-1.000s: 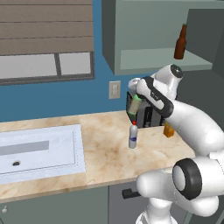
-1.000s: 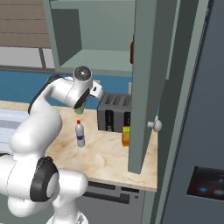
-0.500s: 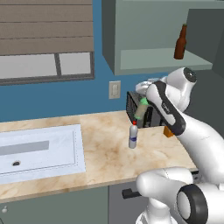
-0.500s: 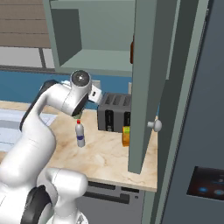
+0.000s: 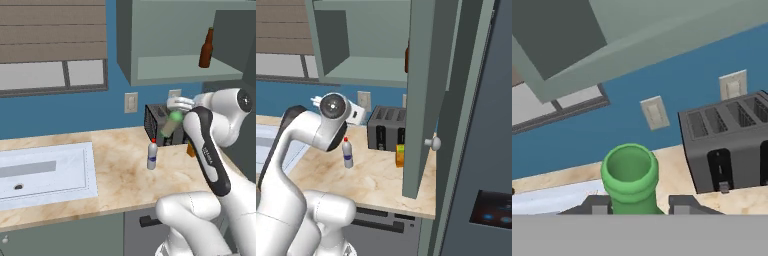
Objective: Sort all alcoholic drinks to one cabinet, and non-alcoholic drinks to the other.
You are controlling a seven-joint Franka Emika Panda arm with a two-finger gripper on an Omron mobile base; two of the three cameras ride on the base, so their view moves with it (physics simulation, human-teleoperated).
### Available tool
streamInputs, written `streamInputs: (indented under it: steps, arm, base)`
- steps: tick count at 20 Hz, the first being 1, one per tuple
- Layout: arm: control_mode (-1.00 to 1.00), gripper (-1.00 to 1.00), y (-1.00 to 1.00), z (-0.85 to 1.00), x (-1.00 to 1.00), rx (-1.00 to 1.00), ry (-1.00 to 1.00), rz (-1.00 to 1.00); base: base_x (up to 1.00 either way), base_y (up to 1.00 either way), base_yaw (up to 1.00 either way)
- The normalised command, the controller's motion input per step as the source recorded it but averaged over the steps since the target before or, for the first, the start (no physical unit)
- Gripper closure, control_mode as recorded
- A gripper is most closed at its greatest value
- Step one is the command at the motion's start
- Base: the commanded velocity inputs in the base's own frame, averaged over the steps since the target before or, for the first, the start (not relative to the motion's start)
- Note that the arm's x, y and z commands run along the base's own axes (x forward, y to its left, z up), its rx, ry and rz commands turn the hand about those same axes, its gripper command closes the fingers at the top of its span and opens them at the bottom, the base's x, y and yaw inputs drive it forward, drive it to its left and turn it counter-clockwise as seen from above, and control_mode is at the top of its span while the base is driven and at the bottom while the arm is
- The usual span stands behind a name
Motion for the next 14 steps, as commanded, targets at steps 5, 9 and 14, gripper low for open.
streamInputs:
  steps: [5, 9, 14]
  arm:
    - [-1.0, 1.0, 0.0, 0.84, -0.33, 0.0, -0.15, -0.01]
    - [-1.0, 1.0, 0.0, 0.84, -0.03, 0.0, -0.12, -0.05]
    - [-1.0, 1.0, 0.0, 0.7, 0.01, 0.0, -0.05, -0.09]
  base:
    - [0.0, 0.0, 0.0]
    - [0.0, 0.0, 0.0]
    - [0.0, 0.0, 0.0]
